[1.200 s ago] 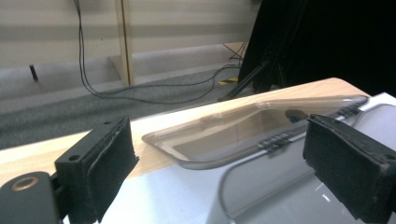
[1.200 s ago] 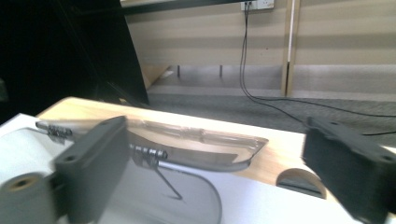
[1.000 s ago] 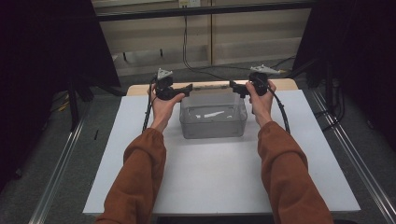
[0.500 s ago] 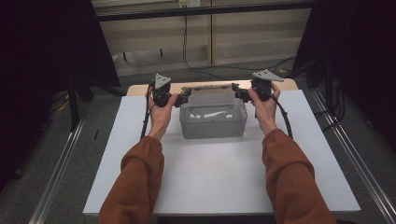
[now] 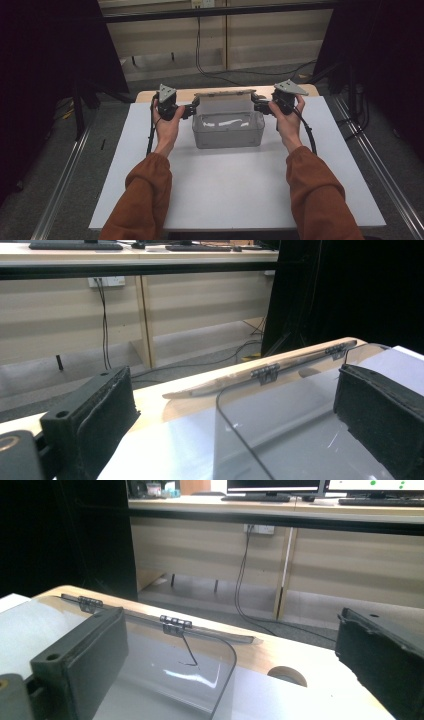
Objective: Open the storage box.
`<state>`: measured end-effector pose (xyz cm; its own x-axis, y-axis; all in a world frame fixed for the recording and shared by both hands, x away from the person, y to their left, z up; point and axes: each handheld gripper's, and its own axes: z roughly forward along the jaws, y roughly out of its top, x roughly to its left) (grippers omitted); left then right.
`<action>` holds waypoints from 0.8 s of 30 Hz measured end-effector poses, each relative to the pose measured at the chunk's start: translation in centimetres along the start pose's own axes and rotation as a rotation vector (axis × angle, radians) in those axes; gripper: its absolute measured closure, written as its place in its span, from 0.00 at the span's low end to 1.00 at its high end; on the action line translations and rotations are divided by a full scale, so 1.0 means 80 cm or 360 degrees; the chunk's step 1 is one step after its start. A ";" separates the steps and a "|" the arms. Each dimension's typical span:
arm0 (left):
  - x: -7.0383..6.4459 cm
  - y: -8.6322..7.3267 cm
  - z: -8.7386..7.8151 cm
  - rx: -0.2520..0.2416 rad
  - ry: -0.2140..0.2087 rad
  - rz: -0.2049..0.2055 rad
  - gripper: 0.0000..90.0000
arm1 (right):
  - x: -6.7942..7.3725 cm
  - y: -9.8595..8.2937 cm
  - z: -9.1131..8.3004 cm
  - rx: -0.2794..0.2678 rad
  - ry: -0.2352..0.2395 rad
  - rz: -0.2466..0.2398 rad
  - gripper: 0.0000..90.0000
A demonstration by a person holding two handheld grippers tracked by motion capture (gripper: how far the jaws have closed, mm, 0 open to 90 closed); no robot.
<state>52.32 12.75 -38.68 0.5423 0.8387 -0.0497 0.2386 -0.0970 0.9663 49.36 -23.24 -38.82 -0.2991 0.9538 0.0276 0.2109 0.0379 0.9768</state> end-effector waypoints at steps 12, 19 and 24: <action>0.012 -0.011 -0.028 -0.0037 0.0049 -0.0003 0.04 | 0.003 -0.011 -0.022 -0.0031 -0.0026 0.0006 0.00; 0.013 -0.018 -0.040 -0.0046 0.0036 0.0003 0.03 | 0.010 -0.015 -0.031 -0.0055 -0.0006 -0.0010 0.00; 0.009 -0.021 -0.050 -0.0062 0.0010 0.0012 0.04 | 0.013 -0.019 -0.038 -0.0061 -0.0017 -0.0018 0.00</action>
<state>49.09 15.71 -39.30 0.5387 0.8415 -0.0410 0.2032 -0.0826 0.9757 45.86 -23.19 -39.61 -0.2915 0.9565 0.0142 0.1717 0.0377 0.9844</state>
